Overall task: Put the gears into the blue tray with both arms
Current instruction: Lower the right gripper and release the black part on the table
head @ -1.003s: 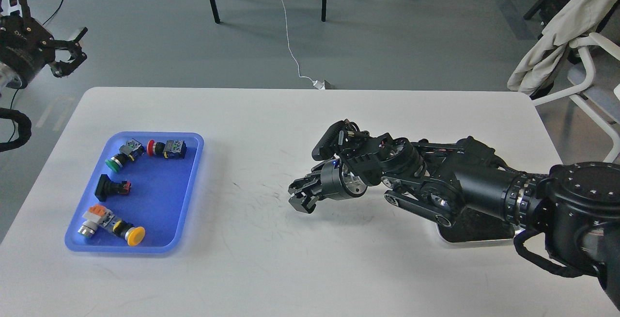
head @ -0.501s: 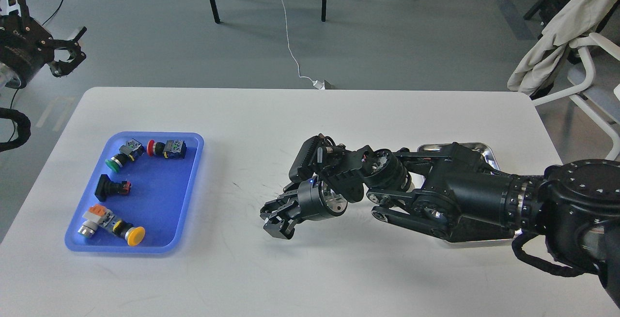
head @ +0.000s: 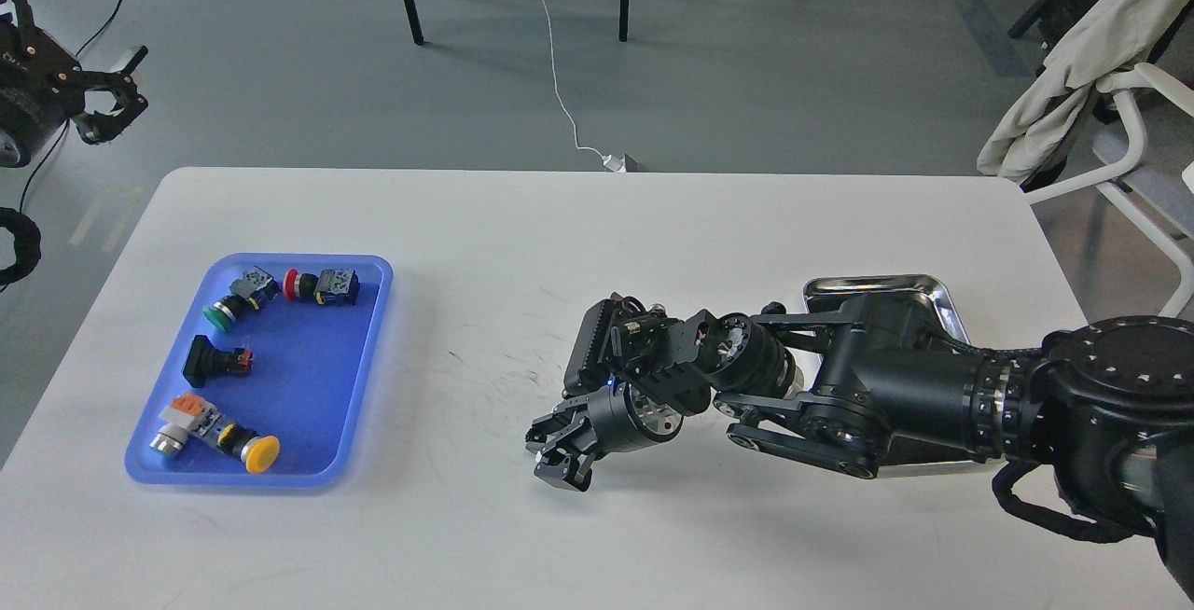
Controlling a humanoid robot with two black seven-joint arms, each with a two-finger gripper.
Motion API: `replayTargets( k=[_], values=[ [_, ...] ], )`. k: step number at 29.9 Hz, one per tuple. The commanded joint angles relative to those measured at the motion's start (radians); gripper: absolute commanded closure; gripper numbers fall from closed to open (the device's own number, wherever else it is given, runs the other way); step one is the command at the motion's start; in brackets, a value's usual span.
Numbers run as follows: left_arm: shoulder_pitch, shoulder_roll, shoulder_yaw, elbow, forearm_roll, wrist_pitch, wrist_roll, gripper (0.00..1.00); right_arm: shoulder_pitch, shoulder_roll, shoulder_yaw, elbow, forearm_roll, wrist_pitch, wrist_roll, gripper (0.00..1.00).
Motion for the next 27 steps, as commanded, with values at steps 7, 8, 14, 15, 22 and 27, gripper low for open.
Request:
replayTargets(
  k=[7,8,14,15,22,27],
  values=[
    [0.000,0.002,0.000,0.000,-0.001,0.000,0.000,0.01,-0.002,0.000,0.010,-0.044,0.000,-0.001,-0.001,0.92],
    [0.000,0.002,0.000,0.000,-0.001,0.000,0.000,0.01,-0.003,0.000,0.010,-0.047,0.000,-0.001,-0.001,0.90],
    [0.000,0.005,0.000,0.000,-0.012,0.000,0.000,0.01,-0.013,0.000,0.015,-0.073,0.003,-0.002,-0.001,0.76],
    [0.000,0.007,0.000,0.000,-0.012,0.000,0.000,0.01,-0.013,0.000,0.016,-0.076,0.003,-0.002,-0.001,0.74],
    [0.000,0.008,0.000,0.000,-0.012,0.000,0.000,0.01,-0.014,0.000,0.039,-0.093,0.006,-0.004,-0.001,0.62],
    [0.000,0.008,0.000,0.000,-0.012,0.000,0.000,0.01,-0.014,0.000,0.053,-0.101,0.006,-0.004,-0.003,0.50]
  ],
)
